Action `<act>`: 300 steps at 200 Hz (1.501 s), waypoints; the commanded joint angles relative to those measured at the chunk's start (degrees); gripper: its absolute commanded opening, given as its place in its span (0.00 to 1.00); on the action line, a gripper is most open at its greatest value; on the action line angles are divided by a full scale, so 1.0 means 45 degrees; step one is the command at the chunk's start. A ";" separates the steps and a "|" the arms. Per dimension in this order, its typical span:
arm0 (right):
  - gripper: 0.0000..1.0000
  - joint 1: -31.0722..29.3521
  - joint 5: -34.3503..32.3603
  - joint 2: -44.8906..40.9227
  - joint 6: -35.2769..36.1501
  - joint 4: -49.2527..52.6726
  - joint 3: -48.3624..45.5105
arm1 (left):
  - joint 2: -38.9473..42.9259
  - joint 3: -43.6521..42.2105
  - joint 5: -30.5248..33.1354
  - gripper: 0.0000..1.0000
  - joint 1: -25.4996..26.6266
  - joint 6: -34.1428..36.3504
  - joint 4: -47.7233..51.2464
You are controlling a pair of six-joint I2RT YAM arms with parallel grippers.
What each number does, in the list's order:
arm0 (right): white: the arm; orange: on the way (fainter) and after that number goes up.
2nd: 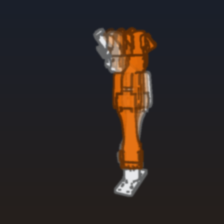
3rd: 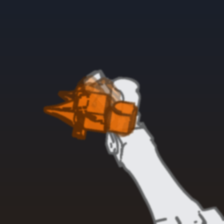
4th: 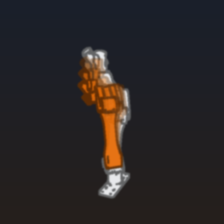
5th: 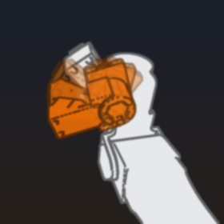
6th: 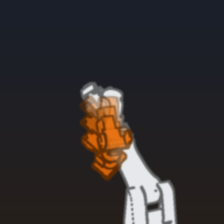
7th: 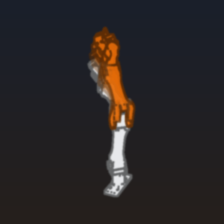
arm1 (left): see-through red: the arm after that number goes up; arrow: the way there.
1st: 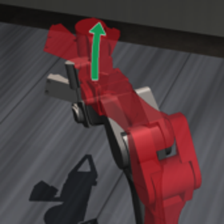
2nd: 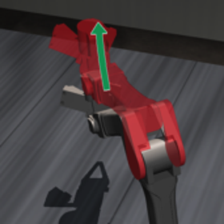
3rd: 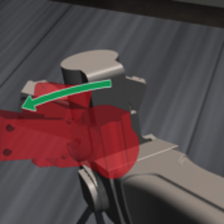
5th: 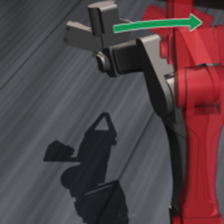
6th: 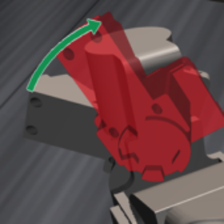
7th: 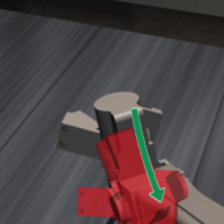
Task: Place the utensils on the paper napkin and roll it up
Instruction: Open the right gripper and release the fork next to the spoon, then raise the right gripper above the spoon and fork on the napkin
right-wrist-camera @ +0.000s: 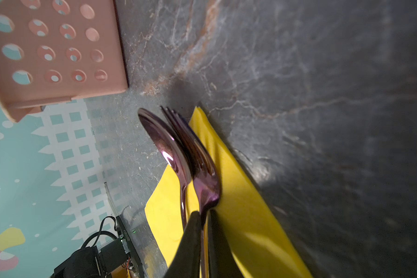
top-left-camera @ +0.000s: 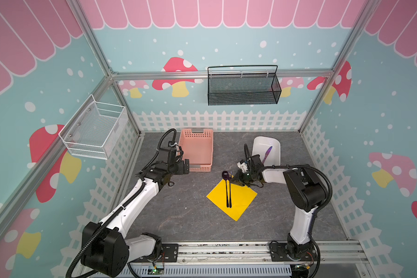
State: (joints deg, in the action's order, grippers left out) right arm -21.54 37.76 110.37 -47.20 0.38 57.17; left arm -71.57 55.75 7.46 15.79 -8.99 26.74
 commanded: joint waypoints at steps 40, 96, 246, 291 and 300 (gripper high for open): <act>0.21 -0.0945 -0.3392 -0.1224 0.0951 0.3628 0.1316 | -0.0033 0.0158 -0.0146 1.00 -0.0018 0.0006 -0.0044; 0.45 -0.2261 -0.6622 -0.0892 0.0601 0.5830 0.2822 | 0.0143 0.0146 -0.0290 1.00 -0.0003 -0.0052 -0.0042; 0.46 -0.3280 -0.7768 0.1206 0.0338 0.7148 0.4669 | 0.0436 0.0062 -0.0326 1.00 -0.0011 -0.0112 -0.0044; 0.42 -0.3309 -0.8082 0.1236 0.0394 0.7488 0.4834 | 0.0451 0.0068 -0.0348 1.00 -0.0014 -0.0122 -0.0044; 0.41 -0.3299 -0.8091 0.1226 0.0401 0.7493 0.4851 | 0.0436 0.0071 -0.0345 1.00 -0.0013 -0.0130 -0.0042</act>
State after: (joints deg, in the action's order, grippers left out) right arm -36.01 2.90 114.06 -45.06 31.27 78.06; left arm -70.70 55.75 6.17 15.79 -9.21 26.74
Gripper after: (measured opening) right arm 0.421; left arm 0.996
